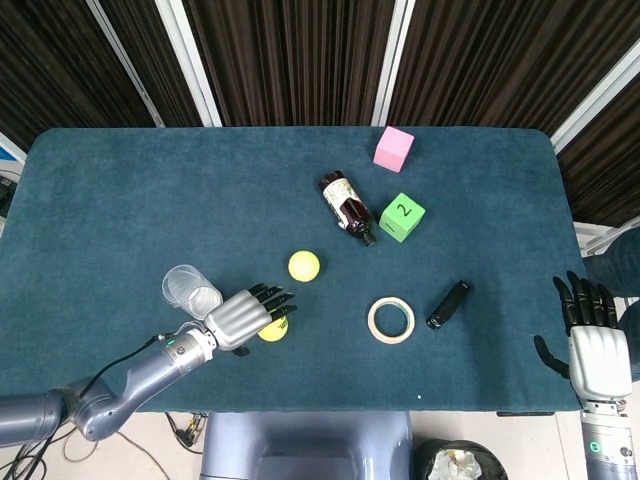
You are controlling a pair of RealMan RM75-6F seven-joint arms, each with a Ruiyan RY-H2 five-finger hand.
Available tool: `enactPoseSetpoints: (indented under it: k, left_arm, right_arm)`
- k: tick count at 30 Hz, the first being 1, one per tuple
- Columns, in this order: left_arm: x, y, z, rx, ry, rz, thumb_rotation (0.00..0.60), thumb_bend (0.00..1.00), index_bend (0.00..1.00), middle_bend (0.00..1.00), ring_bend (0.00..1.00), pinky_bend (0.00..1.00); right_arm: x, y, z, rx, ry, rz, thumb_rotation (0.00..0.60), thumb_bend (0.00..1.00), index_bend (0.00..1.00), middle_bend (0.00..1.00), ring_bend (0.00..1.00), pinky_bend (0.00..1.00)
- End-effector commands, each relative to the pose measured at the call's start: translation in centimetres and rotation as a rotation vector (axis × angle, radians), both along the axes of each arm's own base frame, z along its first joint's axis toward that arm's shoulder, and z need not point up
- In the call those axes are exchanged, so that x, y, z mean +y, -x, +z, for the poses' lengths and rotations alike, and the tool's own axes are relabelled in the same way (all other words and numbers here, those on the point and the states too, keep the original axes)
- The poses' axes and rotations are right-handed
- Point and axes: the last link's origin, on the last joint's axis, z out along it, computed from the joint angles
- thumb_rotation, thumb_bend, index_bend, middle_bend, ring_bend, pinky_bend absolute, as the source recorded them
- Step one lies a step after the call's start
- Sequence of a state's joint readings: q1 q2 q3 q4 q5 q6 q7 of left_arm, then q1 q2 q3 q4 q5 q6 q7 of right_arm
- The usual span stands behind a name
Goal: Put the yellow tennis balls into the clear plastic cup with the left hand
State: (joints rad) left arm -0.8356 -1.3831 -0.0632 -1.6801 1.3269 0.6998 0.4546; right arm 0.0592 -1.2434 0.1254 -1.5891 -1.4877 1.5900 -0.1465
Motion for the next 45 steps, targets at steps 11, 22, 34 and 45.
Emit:
enactPoseSetpoints:
  k: [11, 22, 34, 45]
  left_arm:
    - [0.6, 0.7, -3.2, 0.012, -0.007, -0.043, 0.6, 0.01, 0.21, 0.15, 0.13, 0.28]
    - [0.5, 0.4, -4.2, 0.002, -0.031, -0.097, 0.6, 0.11, 0.29, 0.3, 0.28, 0.45]
    - [0.8, 0.1, -4.0, -0.029, -0.086, -0.121, 0.6, 0.25, 0.4, 0.47, 0.44, 0.64]
    - [1.9, -2.3, -1.0, -0.143, -0.145, -0.123, 0.6, 0.25, 0.4, 0.47, 0.44, 0.64]
  right_arm:
    - [-0.1, 0.1, 0.0, -0.008, 0.012, -0.016, 0.6, 0.35, 0.08, 0.0, 0.0, 0.0]
    - [-0.1, 0.2, 0.1, -0.015, 0.015, -0.024, 0.6, 0.35, 0.08, 0.0, 0.0, 0.0]
    - [0.0, 0.2, 0.3, -0.026, 0.026, -0.034, 0.6, 0.35, 0.08, 0.0, 0.0, 0.0]
    - [-0.1, 0.3, -0.1, -0.021, 0.015, -0.042, 0.6, 0.35, 0.08, 0.0, 0.0, 0.0]
